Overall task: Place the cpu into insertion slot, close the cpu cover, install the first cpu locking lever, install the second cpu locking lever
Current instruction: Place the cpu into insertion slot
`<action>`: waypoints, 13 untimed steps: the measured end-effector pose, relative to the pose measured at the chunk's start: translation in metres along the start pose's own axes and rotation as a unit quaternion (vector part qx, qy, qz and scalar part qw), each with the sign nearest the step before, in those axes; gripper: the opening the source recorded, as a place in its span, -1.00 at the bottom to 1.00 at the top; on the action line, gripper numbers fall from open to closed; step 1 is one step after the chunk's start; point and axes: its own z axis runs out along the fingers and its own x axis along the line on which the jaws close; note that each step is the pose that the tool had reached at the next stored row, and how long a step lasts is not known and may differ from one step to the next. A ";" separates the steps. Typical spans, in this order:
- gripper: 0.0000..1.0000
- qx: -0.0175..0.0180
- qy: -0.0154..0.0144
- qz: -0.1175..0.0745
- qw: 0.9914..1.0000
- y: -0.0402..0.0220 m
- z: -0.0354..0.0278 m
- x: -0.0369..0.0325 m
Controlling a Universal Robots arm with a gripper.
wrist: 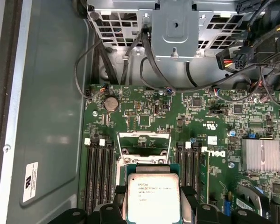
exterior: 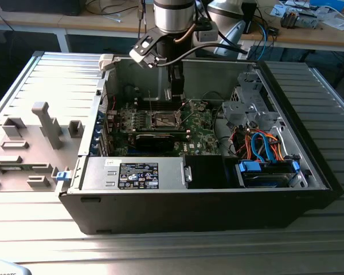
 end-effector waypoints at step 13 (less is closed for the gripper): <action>0.08 0.000 0.000 0.000 1.000 -0.0013 0.0066 -0.0001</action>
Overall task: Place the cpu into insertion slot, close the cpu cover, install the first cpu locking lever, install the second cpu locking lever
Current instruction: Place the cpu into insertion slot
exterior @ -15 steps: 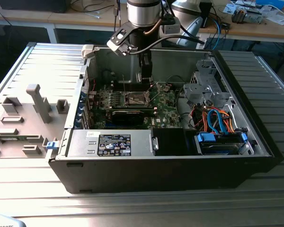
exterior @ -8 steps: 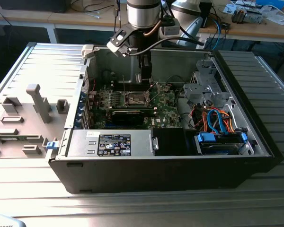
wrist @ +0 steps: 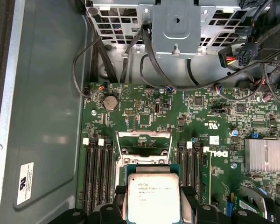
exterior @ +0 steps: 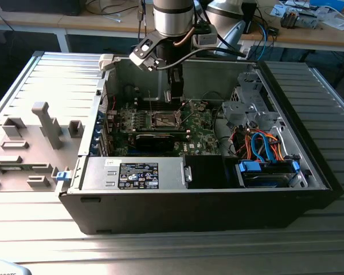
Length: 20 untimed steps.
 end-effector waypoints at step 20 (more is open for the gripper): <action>0.08 0.000 0.000 0.000 1.000 -0.0061 0.0166 0.0016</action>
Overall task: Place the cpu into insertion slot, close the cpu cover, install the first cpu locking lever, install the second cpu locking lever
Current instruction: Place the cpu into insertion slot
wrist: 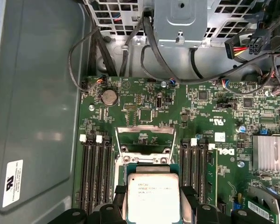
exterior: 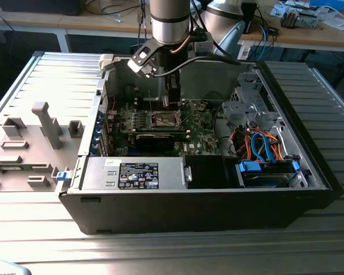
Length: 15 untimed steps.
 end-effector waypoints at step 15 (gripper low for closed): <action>0.08 0.000 0.000 0.000 1.000 -0.0060 0.0144 0.0050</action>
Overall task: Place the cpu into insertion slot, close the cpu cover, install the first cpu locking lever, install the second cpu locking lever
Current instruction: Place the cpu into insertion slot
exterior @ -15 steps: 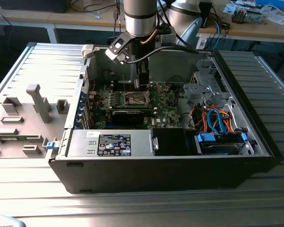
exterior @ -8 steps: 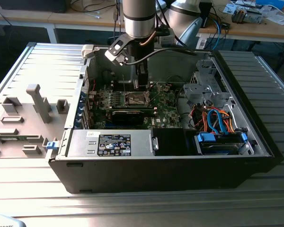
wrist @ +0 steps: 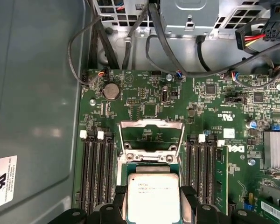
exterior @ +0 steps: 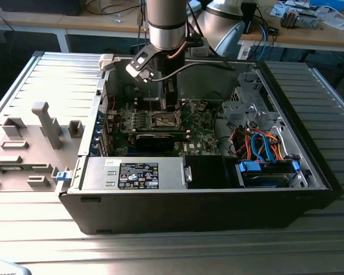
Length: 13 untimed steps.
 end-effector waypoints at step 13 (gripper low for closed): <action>0.08 0.000 0.000 0.000 1.000 -0.0030 0.0133 0.0026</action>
